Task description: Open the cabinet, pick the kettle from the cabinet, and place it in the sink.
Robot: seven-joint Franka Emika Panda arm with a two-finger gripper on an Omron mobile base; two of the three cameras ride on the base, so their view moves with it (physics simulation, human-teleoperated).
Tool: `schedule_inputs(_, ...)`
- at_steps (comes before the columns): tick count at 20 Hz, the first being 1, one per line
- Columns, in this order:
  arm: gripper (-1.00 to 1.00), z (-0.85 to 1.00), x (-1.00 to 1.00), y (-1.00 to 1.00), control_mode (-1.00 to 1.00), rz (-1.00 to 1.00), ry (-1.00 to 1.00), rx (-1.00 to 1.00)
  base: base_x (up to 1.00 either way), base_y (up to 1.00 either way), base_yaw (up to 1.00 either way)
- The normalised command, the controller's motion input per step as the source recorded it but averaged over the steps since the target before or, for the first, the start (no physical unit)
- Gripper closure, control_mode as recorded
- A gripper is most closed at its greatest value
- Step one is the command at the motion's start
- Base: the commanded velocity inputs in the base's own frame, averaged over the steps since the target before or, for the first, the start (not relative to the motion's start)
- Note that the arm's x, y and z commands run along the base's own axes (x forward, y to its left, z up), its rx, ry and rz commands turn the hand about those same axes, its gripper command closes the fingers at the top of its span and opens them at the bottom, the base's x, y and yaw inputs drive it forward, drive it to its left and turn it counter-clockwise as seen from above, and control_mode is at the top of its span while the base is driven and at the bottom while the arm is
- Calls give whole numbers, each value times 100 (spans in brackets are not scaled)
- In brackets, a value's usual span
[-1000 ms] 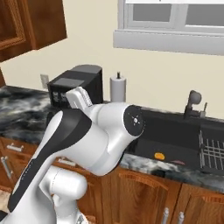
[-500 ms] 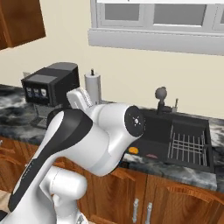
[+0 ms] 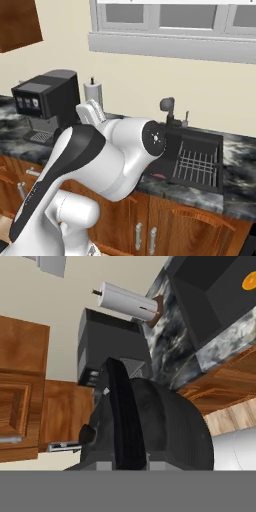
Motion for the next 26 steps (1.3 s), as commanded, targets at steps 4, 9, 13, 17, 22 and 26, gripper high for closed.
schedule_inputs(4, 100, 0, 0, 0, 100, 0, 0, 0, 4, -42, 1)
schedule_inputs(9, 100, 0, 0, 0, 100, 0, 0, 0, 21, -42, 0)
schedule_inputs(13, 100, 0, 0, 0, 100, 0, 0, 0, 33, -33, 0)
schedule_inputs(17, 100, 0, 0, 0, 100, 0, 0, 0, 36, -27, 1)
schedule_inputs(22, 100, 0, 0, 0, 100, 0, 0, 0, 15, -30, 6)
schedule_inputs(26, 100, 0, 0, 0, 100, 0, 0, 0, 17, -29, 2)
